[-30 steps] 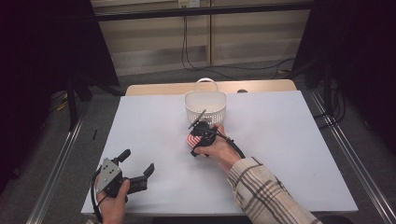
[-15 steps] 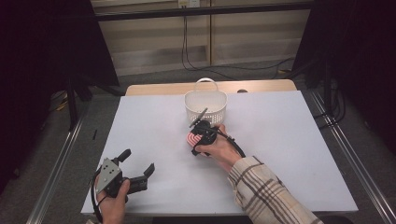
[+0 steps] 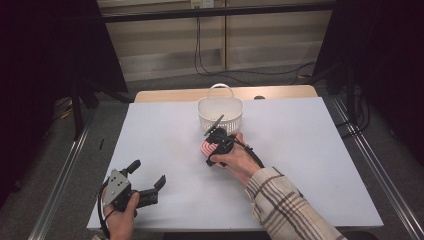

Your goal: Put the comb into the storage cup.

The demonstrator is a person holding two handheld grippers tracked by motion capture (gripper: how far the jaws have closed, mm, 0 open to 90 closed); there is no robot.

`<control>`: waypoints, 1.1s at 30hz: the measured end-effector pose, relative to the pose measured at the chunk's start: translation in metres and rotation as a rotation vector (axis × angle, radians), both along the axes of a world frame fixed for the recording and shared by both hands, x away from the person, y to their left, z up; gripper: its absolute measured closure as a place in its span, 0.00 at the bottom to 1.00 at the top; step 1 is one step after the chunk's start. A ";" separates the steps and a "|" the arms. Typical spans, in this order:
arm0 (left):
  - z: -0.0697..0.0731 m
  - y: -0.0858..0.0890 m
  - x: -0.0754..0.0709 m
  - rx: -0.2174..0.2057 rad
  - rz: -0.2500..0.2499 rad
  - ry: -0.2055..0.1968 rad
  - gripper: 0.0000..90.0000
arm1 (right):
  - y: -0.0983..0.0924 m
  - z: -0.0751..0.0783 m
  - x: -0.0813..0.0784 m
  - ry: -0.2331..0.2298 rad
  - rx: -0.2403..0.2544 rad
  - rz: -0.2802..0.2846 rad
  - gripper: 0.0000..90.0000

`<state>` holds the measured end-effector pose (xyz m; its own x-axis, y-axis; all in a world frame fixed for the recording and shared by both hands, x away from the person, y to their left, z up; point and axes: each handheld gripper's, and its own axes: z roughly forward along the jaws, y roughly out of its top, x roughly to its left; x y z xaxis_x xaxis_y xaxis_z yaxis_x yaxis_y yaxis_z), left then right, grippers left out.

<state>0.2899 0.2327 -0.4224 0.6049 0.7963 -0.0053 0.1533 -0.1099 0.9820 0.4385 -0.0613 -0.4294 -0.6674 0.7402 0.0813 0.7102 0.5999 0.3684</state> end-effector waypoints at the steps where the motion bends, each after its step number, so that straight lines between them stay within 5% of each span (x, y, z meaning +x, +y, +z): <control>1: 0.000 0.000 0.000 -0.001 0.001 0.000 0.03 | 0.000 0.001 0.000 -0.003 -0.001 0.004 0.21; 33: 0.000 -0.001 0.001 -0.002 0.000 0.000 0.03 | -0.004 0.029 -0.006 -0.048 0.020 0.029 0.21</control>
